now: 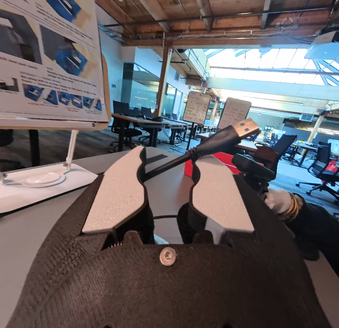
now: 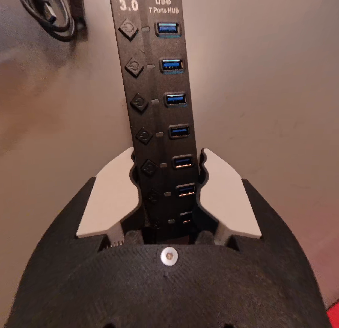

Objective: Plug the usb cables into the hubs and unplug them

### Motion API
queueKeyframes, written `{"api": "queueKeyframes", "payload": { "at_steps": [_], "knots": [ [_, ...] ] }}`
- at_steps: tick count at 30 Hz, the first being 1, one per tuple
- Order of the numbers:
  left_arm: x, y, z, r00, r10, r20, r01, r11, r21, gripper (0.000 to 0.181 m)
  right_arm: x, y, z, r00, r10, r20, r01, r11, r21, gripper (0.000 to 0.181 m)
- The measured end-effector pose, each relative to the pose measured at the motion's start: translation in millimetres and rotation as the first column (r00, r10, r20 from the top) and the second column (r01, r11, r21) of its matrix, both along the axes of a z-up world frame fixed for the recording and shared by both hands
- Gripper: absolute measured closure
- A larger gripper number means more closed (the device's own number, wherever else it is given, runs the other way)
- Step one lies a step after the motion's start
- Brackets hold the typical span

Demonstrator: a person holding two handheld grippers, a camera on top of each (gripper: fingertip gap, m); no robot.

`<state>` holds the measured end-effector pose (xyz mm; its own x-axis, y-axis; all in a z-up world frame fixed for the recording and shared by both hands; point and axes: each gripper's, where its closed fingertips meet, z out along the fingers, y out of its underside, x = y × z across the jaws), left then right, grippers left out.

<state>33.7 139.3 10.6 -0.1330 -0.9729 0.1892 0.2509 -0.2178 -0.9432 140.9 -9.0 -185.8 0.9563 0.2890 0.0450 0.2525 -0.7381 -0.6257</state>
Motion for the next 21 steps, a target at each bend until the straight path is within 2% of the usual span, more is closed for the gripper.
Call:
{"api": "queueKeyframes", "payload": {
  "at_steps": [2,4,6,9,13,17,19,21],
  "knots": [
    [0,-5,-1,1.000,-0.026,-0.007,0.026,1.000,0.008,0.155,0,4,4,1.000,0.002,0.012,-0.003,0.999,0.038,0.113],
    [-2,-8,1,0.999,-0.054,0.004,0.054,0.999,0.006,0.169,-3,12,19,1.000,0.009,-0.006,-0.008,0.991,0.137,0.098],
    [-5,-10,4,0.997,-0.077,0.027,0.077,0.997,0.006,0.176,-7,21,40,0.999,0.032,-0.025,-0.024,0.961,0.276,0.077],
    [-6,-16,6,0.993,-0.115,0.037,0.114,0.993,0.016,0.179,-8,29,74,0.998,0.042,0.040,-0.056,0.877,0.477,0.068],
    [-3,-36,8,0.985,-0.170,-0.003,0.170,0.981,0.096,0.181,-23,25,124,0.991,0.089,0.096,-0.131,0.687,0.715,0.070],
    [14,-66,-11,0.978,-0.111,-0.178,0.168,0.924,0.343,0.181,-38,10,167,0.986,0.166,0.027,-0.103,0.471,0.876,0.082],
    [22,-77,-21,0.970,-0.044,-0.238,0.154,0.873,0.463,0.181,-38,6,176,0.983,0.184,-0.023,-0.059,0.430,0.901,0.088],
    [24,-83,-17,0.971,-0.007,-0.240,0.130,0.856,0.500,0.181,-38,6,176,0.981,0.189,-0.037,-0.050,0.435,0.899,0.089]
  ]
}}
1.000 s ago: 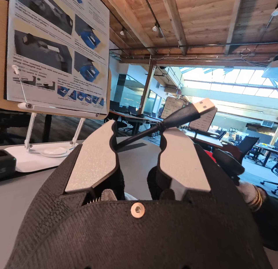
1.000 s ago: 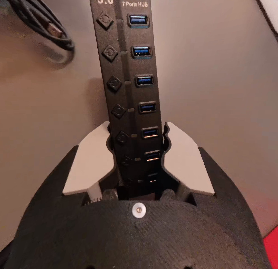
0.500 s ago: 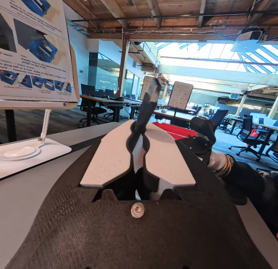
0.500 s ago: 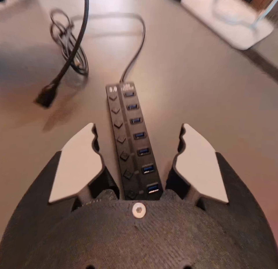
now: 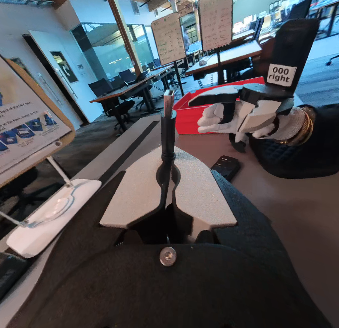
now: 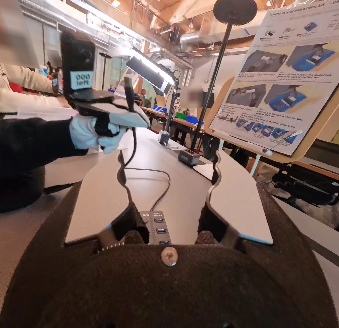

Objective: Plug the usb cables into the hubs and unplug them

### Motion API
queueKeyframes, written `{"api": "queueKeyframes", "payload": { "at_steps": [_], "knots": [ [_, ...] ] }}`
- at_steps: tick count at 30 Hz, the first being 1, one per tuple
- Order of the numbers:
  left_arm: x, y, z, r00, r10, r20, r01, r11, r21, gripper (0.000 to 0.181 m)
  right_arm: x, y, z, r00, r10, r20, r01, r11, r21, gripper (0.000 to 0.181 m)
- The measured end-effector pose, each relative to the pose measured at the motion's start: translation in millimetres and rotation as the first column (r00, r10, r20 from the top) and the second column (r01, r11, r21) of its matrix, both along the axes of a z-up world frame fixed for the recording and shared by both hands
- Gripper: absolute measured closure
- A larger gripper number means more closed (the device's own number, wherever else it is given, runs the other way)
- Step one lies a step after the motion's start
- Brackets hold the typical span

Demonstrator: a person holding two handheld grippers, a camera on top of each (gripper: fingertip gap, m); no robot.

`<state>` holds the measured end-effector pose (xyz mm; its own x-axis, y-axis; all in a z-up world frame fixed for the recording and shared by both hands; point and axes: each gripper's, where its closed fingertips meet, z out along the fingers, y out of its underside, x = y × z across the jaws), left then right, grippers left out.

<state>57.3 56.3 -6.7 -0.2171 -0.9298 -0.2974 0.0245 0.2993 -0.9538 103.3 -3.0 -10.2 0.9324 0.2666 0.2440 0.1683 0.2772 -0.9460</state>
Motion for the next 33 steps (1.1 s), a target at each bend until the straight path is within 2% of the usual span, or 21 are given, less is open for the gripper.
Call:
{"api": "queueKeyframes", "payload": {
  "at_steps": [3,6,9,12,14,16,18,21,24,27,29,31,33],
  "knots": [
    [-21,19,36,0.985,0.148,0.085,-0.152,0.987,0.043,0.181,6,1,-1,0.999,-0.045,0.026,0.045,0.999,0.002,0.090],
    [-76,57,91,0.898,0.381,0.220,-0.399,0.916,0.039,0.181,11,-1,3,0.998,-0.060,0.005,0.060,0.998,0.023,0.090],
    [-158,94,135,0.708,0.632,0.315,-0.676,0.736,0.041,0.181,17,-1,4,0.997,-0.071,-0.018,0.072,0.997,0.024,0.090],
    [-234,119,148,0.507,0.810,0.295,-0.858,0.506,0.086,0.181,21,0,4,0.996,-0.092,-0.019,0.092,0.995,0.022,0.090],
    [-268,136,130,0.413,0.897,0.158,-0.909,0.394,0.136,0.181,21,0,4,0.995,-0.096,-0.018,0.096,0.995,0.024,0.090],
    [-293,153,92,0.322,0.945,-0.054,-0.921,0.326,0.214,0.181,23,0,3,0.995,-0.103,-0.015,0.104,0.994,0.024,0.090],
    [-312,167,43,0.230,0.932,-0.279,-0.908,0.308,0.284,0.181,24,0,4,0.994,-0.111,-0.016,0.112,0.993,0.026,0.090],
    [-332,173,-35,0.116,0.800,-0.589,-0.882,0.355,0.309,0.181,26,0,5,0.993,-0.114,-0.023,0.114,0.993,0.030,0.090],
    [-335,170,-99,0.097,0.604,-0.791,-0.866,0.442,0.232,0.174,26,0,5,0.993,-0.115,-0.021,0.116,0.993,0.031,0.090],
    [-340,165,-128,0.068,0.494,-0.867,-0.887,0.428,0.175,0.147,27,0,4,0.992,-0.122,-0.010,0.123,0.992,0.029,0.090],
    [-332,157,-124,0.128,0.490,-0.862,-0.886,0.447,0.123,0.128,27,0,3,0.993,-0.121,-0.009,0.121,0.992,0.027,0.090],
    [-321,151,-101,0.229,0.553,-0.801,-0.871,0.483,0.085,0.119,27,0,4,0.993,-0.119,-0.009,0.119,0.993,0.027,0.090],
    [-316,150,-72,0.295,0.645,-0.705,-0.864,0.496,0.092,0.114,26,0,3,0.993,-0.117,-0.005,0.117,0.993,0.025,0.090]
  ]
}}
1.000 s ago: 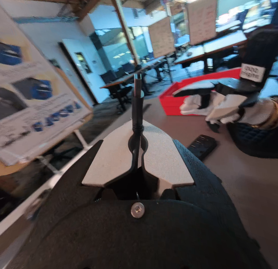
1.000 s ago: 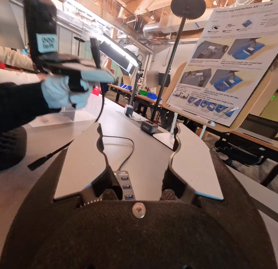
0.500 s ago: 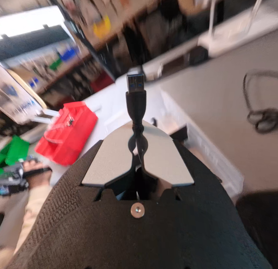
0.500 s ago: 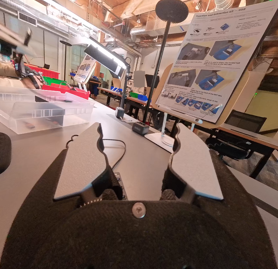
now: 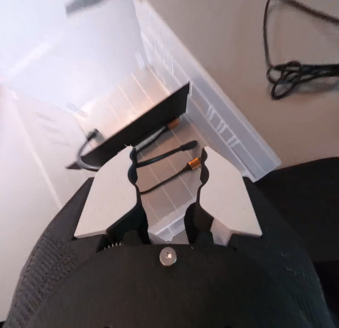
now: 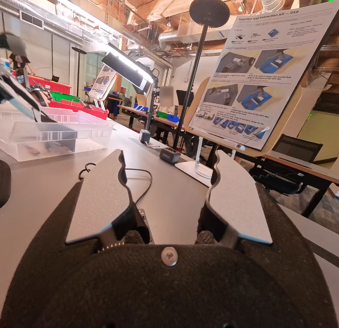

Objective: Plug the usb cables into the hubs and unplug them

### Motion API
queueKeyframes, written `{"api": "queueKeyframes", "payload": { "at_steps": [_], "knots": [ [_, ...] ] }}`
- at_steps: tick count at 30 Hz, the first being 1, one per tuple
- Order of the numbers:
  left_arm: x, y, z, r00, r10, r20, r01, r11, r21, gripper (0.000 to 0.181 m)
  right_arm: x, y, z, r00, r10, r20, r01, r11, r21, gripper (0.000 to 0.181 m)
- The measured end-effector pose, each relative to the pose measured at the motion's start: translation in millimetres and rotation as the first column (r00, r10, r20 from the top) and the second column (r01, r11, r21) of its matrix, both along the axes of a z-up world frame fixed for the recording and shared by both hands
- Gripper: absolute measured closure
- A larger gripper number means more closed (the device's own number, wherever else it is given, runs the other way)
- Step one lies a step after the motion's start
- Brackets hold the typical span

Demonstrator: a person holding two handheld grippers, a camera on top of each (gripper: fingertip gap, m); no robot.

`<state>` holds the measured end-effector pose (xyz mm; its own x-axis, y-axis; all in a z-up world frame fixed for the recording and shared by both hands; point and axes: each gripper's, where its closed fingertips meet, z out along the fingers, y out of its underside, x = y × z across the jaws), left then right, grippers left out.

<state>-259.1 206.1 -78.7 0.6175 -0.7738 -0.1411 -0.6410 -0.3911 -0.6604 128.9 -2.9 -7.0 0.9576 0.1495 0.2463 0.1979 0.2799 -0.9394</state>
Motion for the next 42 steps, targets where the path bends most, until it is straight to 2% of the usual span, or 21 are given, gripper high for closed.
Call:
{"api": "queueKeyframes", "payload": {
  "at_steps": [2,4,13,18,22,23,24,26,27,29,31,33,35,38,40,42],
  "knots": [
    [-2,1,23,1.000,-0.016,0.013,0.014,0.994,0.111,0.114,0,0,0,1.000,-0.001,0.005,0.001,1.000,0.000,0.090],
    [-3,-2,30,0.998,-0.061,-0.028,0.065,0.987,0.146,0.114,0,0,0,1.000,-0.002,0.004,0.002,1.000,0.003,0.090],
    [-4,-4,5,0.944,-0.199,-0.265,0.233,0.967,0.104,0.115,0,0,0,1.000,-0.004,0.006,0.004,1.000,0.000,0.090],
    [-1,-1,-15,0.835,-0.321,-0.448,0.400,0.912,0.092,0.116,0,0,-1,1.000,-0.002,0.006,0.002,1.000,-0.001,0.090],
    [-5,5,-32,0.724,-0.369,-0.583,0.485,0.873,0.049,0.136,0,0,-1,1.000,0.001,0.006,-0.001,1.000,-0.002,0.090],
    [-10,8,-36,0.699,-0.358,-0.619,0.481,0.876,0.037,0.146,0,0,-1,1.000,0.001,0.006,-0.001,1.000,-0.003,0.090],
    [-16,12,-38,0.678,-0.336,-0.654,0.464,0.886,0.025,0.164,0,1,-1,1.000,0.001,0.008,-0.001,1.000,-0.004,0.090],
    [-28,18,-39,0.660,-0.287,-0.695,0.415,0.909,0.019,0.171,0,1,-1,1.000,0.001,0.006,-0.001,1.000,-0.004,0.090],
    [-28,22,-33,0.674,-0.254,-0.693,0.403,0.913,0.058,0.172,0,1,-1,1.000,0.001,0.005,-0.001,1.000,-0.003,0.090],
    [-19,24,-9,0.757,-0.206,-0.620,0.392,0.902,0.180,0.175,1,1,-1,1.000,0.002,0.001,-0.002,1.000,-0.002,0.090],
    [-13,27,32,0.857,-0.109,-0.504,0.322,0.876,0.360,0.176,1,1,-1,1.000,0.002,0.000,-0.002,1.000,-0.004,0.090],
    [-10,29,82,0.935,0.000,-0.355,0.215,0.795,0.567,0.176,1,1,-2,1.000,0.003,0.003,-0.003,1.000,-0.008,0.090],
    [3,19,131,0.987,0.006,-0.161,0.116,0.666,0.737,0.176,0,2,-2,1.000,0.006,0.007,-0.006,1.000,-0.010,0.090],
    [38,-16,171,0.984,-0.176,0.012,0.084,0.525,0.847,0.176,-1,2,-3,1.000,0.011,0.007,-0.011,1.000,-0.011,0.090],
    [69,-41,180,0.932,-0.351,0.096,0.103,0.506,0.856,0.176,-3,1,-2,1.000,0.021,0.005,-0.021,1.000,-0.009,0.090],
    [103,-65,182,0.834,-0.522,0.180,0.136,0.510,0.849,0.176,-6,0,-1,0.999,0.045,-0.001,-0.045,0.999,-0.004,0.091]
  ]
}}
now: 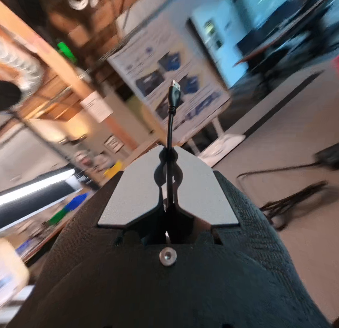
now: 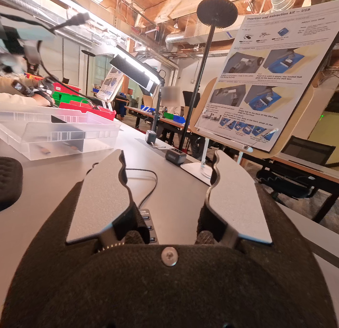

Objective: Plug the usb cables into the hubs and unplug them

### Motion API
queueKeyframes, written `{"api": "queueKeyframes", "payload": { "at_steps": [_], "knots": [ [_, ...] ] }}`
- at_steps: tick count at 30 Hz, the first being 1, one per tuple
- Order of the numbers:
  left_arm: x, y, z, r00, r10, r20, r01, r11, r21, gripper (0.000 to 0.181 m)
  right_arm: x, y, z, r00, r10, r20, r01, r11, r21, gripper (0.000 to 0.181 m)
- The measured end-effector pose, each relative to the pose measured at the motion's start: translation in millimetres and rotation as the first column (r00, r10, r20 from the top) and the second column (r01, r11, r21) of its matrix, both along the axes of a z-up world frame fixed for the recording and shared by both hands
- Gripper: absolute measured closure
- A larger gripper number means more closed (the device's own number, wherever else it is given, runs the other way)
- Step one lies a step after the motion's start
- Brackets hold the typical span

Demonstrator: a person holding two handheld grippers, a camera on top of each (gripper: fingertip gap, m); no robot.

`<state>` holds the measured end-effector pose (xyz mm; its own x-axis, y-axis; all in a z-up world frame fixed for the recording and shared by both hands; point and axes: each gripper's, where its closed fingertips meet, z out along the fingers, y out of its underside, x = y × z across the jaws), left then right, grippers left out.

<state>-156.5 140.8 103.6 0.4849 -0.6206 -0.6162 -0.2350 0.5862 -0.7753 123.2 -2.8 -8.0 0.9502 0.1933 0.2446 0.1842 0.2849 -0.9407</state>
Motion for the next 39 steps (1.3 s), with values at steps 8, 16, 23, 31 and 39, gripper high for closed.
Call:
{"api": "queueKeyframes", "payload": {
  "at_steps": [8,16,23,31,39],
  "knots": [
    [129,-79,-34,0.794,-0.599,0.102,0.607,0.788,-0.099,0.176,-45,-24,7,0.885,0.433,-0.172,-0.438,0.899,0.011,0.122],
    [189,-124,-116,0.651,-0.759,-0.010,0.738,0.636,-0.226,0.176,-43,-34,18,0.728,0.568,-0.385,-0.590,0.804,0.070,0.124],
    [193,-139,-145,0.601,-0.789,-0.123,0.752,0.611,-0.248,0.176,-53,-29,2,0.632,0.573,-0.523,-0.695,0.717,-0.055,0.143],
    [193,-144,-149,0.594,-0.789,-0.158,0.752,0.615,-0.237,0.176,-68,-29,-19,0.673,0.563,-0.480,-0.710,0.672,-0.208,0.161],
    [194,-144,-150,0.597,-0.787,-0.156,0.748,0.616,-0.246,0.177,-65,-26,-20,0.695,0.532,-0.484,-0.687,0.690,-0.228,0.172]
  ]
}}
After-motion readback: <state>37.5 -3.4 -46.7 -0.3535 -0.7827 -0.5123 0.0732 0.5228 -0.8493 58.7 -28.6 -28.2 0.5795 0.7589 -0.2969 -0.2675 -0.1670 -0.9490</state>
